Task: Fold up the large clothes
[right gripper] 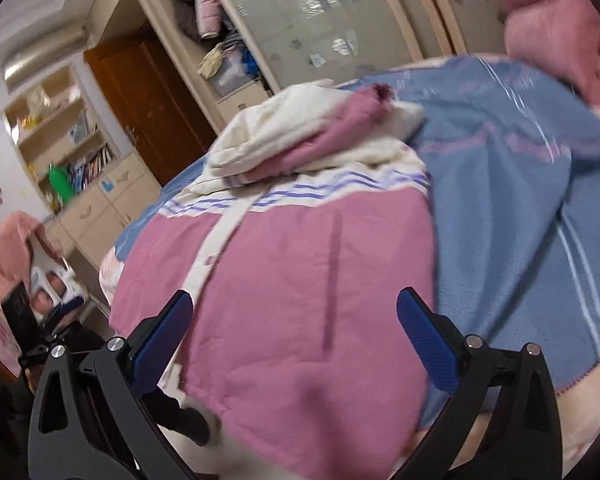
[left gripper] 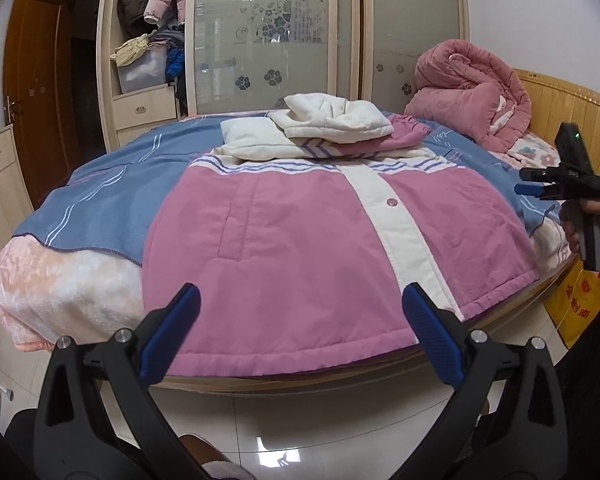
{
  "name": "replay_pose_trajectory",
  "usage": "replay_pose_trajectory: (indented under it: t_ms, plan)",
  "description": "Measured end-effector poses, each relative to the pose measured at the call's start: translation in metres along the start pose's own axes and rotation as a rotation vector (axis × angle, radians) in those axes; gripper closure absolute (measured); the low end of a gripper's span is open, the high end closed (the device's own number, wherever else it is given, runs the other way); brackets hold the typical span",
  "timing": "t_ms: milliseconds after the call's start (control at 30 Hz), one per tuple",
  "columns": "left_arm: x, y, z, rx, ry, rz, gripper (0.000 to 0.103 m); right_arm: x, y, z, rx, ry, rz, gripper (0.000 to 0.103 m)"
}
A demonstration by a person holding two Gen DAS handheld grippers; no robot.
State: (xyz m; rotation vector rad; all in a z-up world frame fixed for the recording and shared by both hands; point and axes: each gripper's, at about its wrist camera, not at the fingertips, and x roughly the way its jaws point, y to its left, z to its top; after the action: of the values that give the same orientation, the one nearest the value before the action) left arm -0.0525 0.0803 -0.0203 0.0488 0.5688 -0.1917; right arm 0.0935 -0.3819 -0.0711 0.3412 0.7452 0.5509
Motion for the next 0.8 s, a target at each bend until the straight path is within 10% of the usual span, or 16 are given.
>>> replay_pose_trajectory:
  t_ms: [333, 800]
  plan:
    - [0.013, -0.011, -0.002, 0.038, 0.028, 0.004, 0.002, 0.035, -0.019, -0.018, -0.045, 0.179, -0.047, 0.027]
    - [0.009, -0.016, -0.001, 0.052, 0.018, -0.019, 0.002, 0.015, -0.048, -0.065, 0.212, 0.319, 0.408, 0.039]
